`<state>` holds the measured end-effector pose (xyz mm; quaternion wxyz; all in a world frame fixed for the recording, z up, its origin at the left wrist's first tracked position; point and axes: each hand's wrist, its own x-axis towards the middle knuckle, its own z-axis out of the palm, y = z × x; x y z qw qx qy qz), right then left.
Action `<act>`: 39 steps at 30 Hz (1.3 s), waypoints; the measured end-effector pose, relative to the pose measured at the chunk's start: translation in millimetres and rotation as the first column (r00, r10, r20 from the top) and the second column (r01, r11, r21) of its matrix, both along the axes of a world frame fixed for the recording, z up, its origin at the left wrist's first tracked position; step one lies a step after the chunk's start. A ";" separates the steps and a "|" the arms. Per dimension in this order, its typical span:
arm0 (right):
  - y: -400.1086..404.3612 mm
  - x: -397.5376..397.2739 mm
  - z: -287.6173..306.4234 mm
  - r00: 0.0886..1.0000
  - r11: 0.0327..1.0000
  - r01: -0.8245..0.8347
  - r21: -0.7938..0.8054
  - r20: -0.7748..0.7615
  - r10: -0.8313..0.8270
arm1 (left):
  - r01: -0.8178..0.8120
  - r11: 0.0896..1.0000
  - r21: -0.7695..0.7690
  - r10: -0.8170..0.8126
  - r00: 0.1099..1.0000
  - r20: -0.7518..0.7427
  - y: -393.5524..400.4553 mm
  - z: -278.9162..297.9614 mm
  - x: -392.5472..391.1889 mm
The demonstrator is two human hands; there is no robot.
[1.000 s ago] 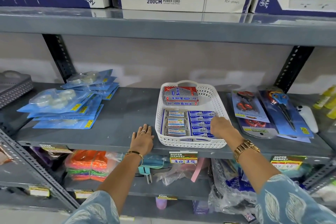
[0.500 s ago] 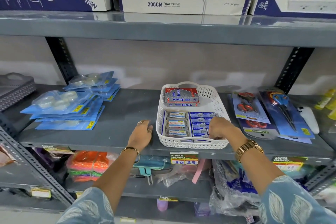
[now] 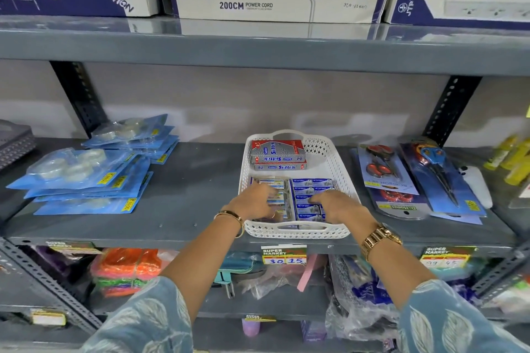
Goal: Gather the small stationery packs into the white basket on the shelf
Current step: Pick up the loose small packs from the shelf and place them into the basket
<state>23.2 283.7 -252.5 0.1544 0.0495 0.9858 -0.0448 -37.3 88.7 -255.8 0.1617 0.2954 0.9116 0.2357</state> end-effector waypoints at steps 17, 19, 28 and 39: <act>-1.9 -33.5 -2.2 0.999 0.999 0.039 0.001 -0.004 -0.039 | 0.060 0.975 -0.215 -0.060 0.998 0.006 17.2 -9.0 -33.8; -0.7 -38.5 -3.3 0.999 0.999 0.031 0.025 -0.009 -0.031 | 0.061 0.975 -0.212 -0.060 0.998 0.009 17.6 -10.0 -38.3; 0.8 -51.8 -4.9 0.999 0.999 0.036 0.038 -0.025 -0.035 | 0.083 0.971 -0.223 -0.085 0.996 -0.001 21.5 -10.0 -48.7; -3.7 -43.7 -0.5 0.996 0.994 0.087 -0.065 -0.021 -0.088 | 0.065 0.955 -0.288 -0.078 0.996 -0.035 24.1 -5.5 -38.7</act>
